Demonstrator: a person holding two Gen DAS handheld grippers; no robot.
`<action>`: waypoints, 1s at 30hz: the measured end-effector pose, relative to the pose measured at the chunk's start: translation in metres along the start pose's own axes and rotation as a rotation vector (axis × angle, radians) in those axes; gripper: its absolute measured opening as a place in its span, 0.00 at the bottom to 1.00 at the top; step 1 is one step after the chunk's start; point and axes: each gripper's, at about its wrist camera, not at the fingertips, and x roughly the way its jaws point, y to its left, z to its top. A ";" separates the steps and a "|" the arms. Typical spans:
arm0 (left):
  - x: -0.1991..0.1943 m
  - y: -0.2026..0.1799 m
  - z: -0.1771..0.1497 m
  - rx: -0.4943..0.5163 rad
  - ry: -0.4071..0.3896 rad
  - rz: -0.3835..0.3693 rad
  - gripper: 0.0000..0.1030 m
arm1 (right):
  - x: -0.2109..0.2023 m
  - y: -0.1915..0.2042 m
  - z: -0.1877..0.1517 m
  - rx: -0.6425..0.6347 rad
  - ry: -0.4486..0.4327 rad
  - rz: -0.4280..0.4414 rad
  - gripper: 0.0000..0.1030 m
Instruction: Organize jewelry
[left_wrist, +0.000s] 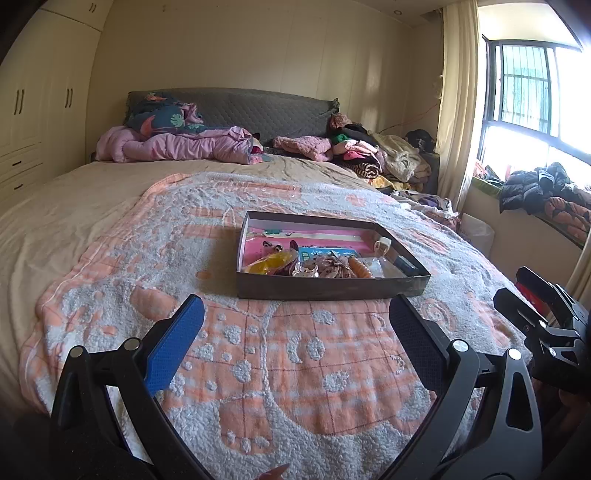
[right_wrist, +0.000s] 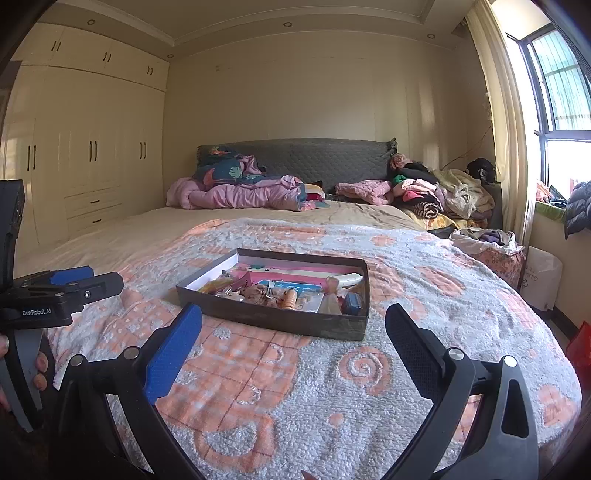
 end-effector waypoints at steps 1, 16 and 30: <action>0.000 0.001 0.000 -0.001 0.001 -0.001 0.89 | 0.000 0.000 0.000 0.001 0.001 0.000 0.94; 0.001 0.001 0.000 -0.002 0.005 0.006 0.89 | 0.000 -0.001 0.000 0.004 0.004 -0.004 0.94; 0.000 0.000 -0.001 -0.001 0.012 0.015 0.89 | -0.002 -0.001 -0.001 0.005 0.004 -0.006 0.94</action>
